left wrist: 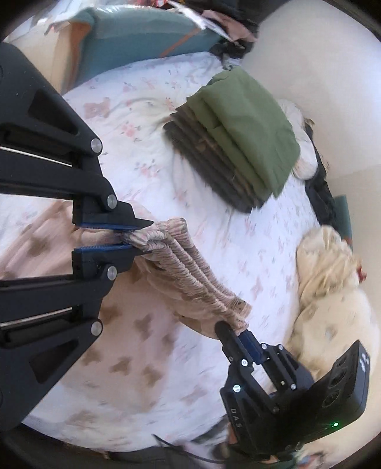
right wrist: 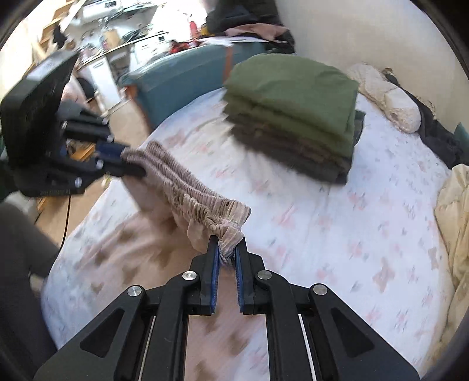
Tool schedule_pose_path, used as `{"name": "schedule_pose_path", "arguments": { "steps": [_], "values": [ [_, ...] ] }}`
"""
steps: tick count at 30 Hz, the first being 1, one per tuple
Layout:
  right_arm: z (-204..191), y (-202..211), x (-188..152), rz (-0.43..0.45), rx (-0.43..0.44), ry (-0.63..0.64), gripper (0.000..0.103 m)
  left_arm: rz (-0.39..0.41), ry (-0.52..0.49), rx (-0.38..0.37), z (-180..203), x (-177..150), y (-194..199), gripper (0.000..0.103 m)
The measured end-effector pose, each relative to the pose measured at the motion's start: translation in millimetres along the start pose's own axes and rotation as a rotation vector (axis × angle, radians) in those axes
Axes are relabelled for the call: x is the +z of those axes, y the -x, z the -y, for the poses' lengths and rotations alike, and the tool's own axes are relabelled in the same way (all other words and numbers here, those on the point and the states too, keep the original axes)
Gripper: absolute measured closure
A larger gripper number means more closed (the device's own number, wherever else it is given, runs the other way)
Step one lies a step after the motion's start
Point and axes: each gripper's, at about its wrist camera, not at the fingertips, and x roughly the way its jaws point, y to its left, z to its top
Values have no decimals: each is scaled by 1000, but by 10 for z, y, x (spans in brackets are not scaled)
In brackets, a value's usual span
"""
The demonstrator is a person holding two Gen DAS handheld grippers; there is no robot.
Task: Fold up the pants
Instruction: 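Fold the waistband over onto the folded legs with both grippers, then release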
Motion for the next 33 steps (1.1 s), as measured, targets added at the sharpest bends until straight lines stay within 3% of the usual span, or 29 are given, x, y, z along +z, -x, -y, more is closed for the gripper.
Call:
{"name": "schedule_pose_path", "arguments": {
  "steps": [6, 8, 10, 14, 17, 18, 20, 22, 24, 27, 28, 30, 31, 33],
  "values": [
    [-550, -95, -701, -79, 31, -11, 93, -110, -45, -19, 700, -555, 16, 97],
    [-632, -227, -929, -122, 41, -70, 93, -189, -17, -21, 946, -741, -112, 97],
    [-721, -317, -1093, -156, 61, -110, 93, -207, 1, -25, 1121, -862, -147, 97],
    [-920, -480, -1429, -234, 70, -129, 93, -270, 58, -109, 1222, -1078, -236, 95],
    [-994, -542, -1515, -298, 63, -139, 92, -298, 46, -118, 1267, -1143, -252, 89],
    [-1010, -539, -1527, -312, 63, -143, 88, -309, 55, -118, 1274, -1161, -255, 88],
    [-995, -540, -1551, -365, 65, -174, 80, -365, 67, -133, 1312, -1205, -298, 53],
    [-968, -514, -1648, -429, 102, -210, 58, -385, 92, -161, 1278, -1249, -271, 46],
    [-949, -436, -1691, -444, 134, -231, 58, -373, 129, -176, 1194, -1245, -197, 46],
    [-801, -184, -1637, -313, 99, -320, 57, -280, 283, -159, 925, -1179, -100, 46],
    [-743, -127, -1582, -252, 95, -363, 62, -254, 352, -152, 834, -1145, -120, 47],
    [-725, -176, -1479, -205, 81, -394, 75, -226, 466, -172, 754, -1129, -220, 58],
    [-741, -248, -1448, -209, 76, -390, 79, -254, 515, -210, 763, -1147, -342, 68],
    [-791, -430, -1439, -228, 102, -404, 80, -349, 511, -251, 896, -1221, -612, 72]
  ]
}}
